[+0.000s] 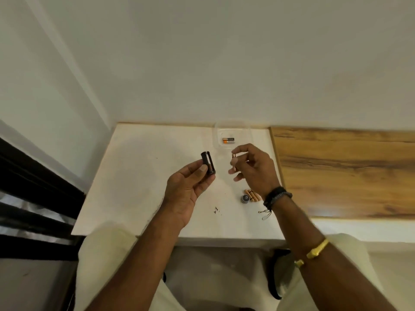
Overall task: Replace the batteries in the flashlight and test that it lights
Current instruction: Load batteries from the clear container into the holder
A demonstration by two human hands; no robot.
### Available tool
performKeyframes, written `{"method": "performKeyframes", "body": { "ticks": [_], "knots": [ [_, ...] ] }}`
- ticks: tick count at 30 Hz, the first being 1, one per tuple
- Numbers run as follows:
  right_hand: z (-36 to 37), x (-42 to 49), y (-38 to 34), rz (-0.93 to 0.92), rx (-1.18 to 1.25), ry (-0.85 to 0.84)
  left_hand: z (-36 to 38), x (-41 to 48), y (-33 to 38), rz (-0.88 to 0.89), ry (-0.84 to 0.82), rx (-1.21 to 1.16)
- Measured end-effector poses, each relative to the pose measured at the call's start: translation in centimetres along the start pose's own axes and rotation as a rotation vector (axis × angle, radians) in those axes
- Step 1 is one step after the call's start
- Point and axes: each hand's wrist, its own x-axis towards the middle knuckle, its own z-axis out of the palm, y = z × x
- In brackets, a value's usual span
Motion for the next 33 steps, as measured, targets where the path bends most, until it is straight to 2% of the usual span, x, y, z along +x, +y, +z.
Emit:
{"method": "performKeyframes", "body": {
  "ticks": [7, 12, 19, 27, 33],
  "knots": [
    [0.5, -7.3, 0.3, 0.06, 0.261, 0.182, -0.5, -3.5, -3.7, -0.057, -0.025, 0.004],
    [0.5, -9.8, 0.3, 0.04, 0.342, 0.234, -1.2, -4.0, -5.1, -0.09, -0.022, 0.039],
    [1.2, -11.1, 0.4, -0.123, 0.128, 0.226, -1.7, -4.2, -5.9, -0.134, -0.199, 0.125],
    [1.7, -11.0, 1.0, -0.18, -0.072, 0.219, -2.0, -4.0, -6.2, -0.084, -0.19, 0.172],
    [2.2, -11.1, 1.1, -0.226, -0.112, 0.214, -2.1, -3.8, -6.3, -0.017, -0.165, 0.204]
  ]
}}
